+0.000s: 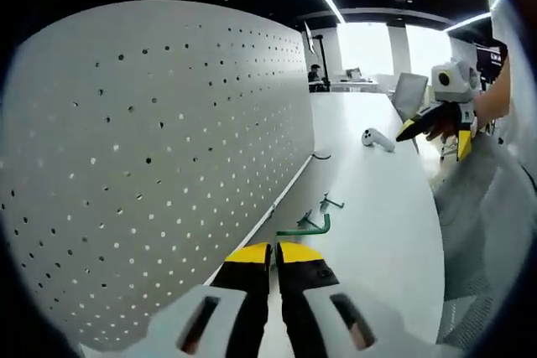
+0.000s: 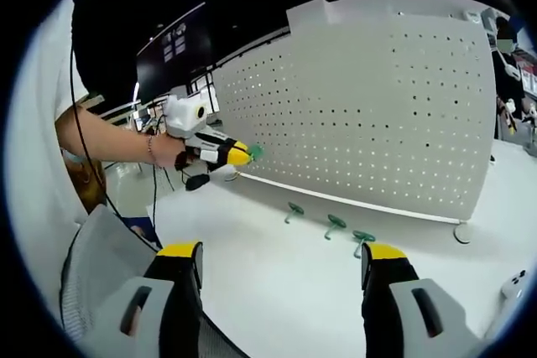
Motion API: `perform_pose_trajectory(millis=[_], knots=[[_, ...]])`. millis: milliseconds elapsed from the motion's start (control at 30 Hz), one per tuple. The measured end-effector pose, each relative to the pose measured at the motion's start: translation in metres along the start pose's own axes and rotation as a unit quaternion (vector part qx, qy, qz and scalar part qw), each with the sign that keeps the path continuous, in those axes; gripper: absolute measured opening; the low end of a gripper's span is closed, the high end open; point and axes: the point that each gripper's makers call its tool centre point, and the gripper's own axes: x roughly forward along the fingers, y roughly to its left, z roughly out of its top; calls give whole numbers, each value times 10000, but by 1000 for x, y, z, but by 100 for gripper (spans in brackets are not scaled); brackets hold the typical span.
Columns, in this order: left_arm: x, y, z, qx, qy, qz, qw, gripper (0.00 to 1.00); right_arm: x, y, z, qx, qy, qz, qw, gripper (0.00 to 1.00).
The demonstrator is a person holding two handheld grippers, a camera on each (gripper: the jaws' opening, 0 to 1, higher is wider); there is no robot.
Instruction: Insert the hook assembly into the mounting plate slot until the hook locks in place.
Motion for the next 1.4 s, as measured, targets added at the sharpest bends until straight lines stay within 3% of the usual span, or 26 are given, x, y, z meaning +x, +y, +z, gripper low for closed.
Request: perform_pose_trajectory(millis=[567,867,967,1400], knots=[[-23,-23,29,-164,-679,137,9975,3,-1,6,8,-36,-116,42,9999,75],[-37,-29,37,-338,-960,383,9941,3,0,10,12,-47,-174,91,9998,75],[-44,-32,45,-395,-1190,483,9909,3,1,11,13,-56,-188,104,9998,75],[-50,-42,50,-615,-1339,603,9872,3,2,16,19,-96,-247,139,9996,74]])
